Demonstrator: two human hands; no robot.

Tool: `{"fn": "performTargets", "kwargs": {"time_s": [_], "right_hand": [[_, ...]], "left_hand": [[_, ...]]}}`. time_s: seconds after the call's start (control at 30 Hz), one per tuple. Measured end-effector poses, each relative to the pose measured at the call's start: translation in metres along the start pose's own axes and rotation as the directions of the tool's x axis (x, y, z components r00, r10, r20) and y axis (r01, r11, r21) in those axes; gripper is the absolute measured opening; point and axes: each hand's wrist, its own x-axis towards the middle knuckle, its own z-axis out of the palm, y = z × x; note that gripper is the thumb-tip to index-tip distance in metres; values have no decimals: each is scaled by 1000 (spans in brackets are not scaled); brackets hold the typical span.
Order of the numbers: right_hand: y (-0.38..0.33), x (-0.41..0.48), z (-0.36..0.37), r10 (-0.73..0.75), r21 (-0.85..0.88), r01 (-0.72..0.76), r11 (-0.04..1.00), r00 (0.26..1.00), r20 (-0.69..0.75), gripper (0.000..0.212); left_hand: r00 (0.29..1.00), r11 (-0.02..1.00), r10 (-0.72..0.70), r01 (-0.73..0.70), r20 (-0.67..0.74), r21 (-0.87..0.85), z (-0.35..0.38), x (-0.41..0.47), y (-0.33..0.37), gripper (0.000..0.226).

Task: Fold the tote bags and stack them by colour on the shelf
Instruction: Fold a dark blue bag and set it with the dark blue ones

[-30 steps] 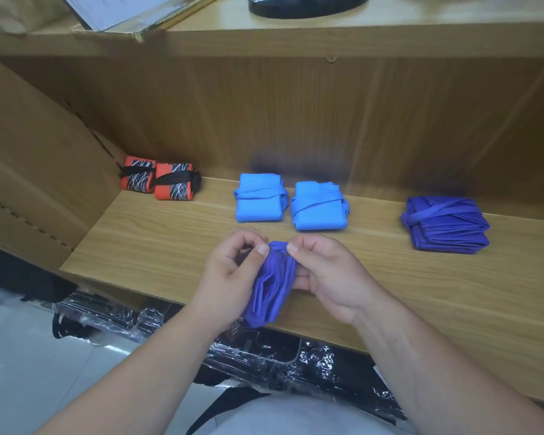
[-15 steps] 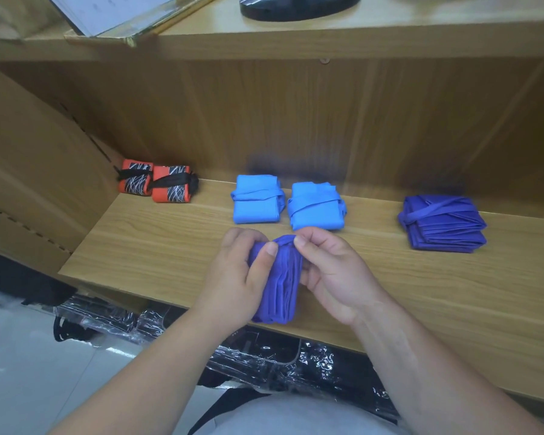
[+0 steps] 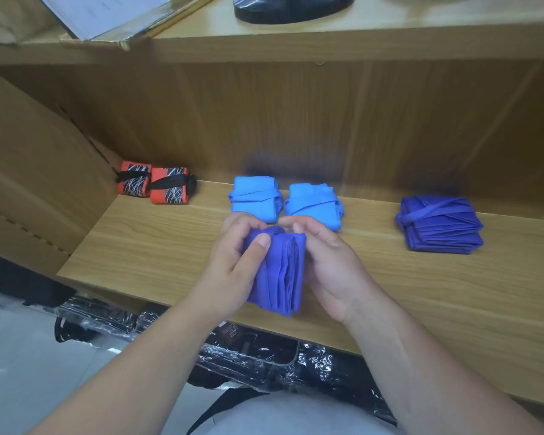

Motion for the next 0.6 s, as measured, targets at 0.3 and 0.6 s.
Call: {"fn": "performTargets", "kwargs": {"time_s": [0.3,0.6], "right_hand": [[11,-11,-16,-138,-245,123,962,989,-44,15],[14,-18,-22,-232,-259,181,949,955,-184,25]], "left_hand": [[990,998,-41,47,-135,42,14,-3,2,27],[896,720,-356,445,266,-532,21,5,18,81]]}}
